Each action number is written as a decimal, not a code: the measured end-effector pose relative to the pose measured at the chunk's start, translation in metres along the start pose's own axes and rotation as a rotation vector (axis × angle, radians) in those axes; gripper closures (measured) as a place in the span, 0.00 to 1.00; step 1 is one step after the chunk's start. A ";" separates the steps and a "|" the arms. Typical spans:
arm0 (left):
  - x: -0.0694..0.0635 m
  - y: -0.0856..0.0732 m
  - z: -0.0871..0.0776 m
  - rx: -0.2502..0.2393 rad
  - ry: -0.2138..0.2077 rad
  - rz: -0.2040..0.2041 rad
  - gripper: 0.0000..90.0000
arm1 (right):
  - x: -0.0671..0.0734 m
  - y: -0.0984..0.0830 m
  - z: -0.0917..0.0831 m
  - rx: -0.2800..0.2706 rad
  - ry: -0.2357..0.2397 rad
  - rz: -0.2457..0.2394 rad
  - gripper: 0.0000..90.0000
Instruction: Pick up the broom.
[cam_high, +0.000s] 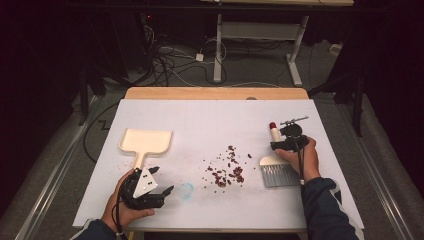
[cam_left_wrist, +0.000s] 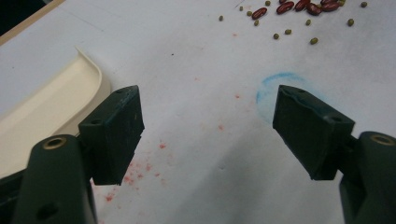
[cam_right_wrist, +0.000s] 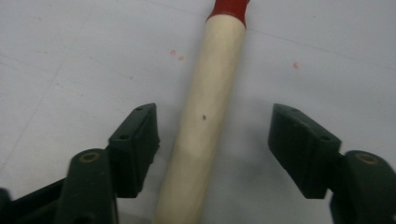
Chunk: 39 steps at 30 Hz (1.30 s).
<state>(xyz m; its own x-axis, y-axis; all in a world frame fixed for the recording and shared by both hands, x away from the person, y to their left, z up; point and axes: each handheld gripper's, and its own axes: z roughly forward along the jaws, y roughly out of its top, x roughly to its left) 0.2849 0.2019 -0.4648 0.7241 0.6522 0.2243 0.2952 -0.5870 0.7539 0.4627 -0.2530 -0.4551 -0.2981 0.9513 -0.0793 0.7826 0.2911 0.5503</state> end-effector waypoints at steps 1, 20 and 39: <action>0.000 0.000 0.000 0.001 -0.001 0.001 0.26 | 0.000 0.000 0.002 -0.003 0.005 0.012 0.41; 0.000 0.002 0.003 -0.005 -0.015 0.006 0.27 | -0.002 0.006 0.003 -0.003 0.025 0.035 0.77; 0.002 0.003 -0.003 -0.027 0.001 -0.024 0.27 | -0.019 -0.011 -0.036 -0.242 0.102 0.050 0.79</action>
<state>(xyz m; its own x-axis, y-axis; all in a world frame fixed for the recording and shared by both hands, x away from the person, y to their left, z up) 0.2857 0.2029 -0.4599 0.7166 0.6663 0.2062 0.2956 -0.5579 0.7755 0.4403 -0.2780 -0.4293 -0.3258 0.9450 0.0303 0.6480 0.1998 0.7349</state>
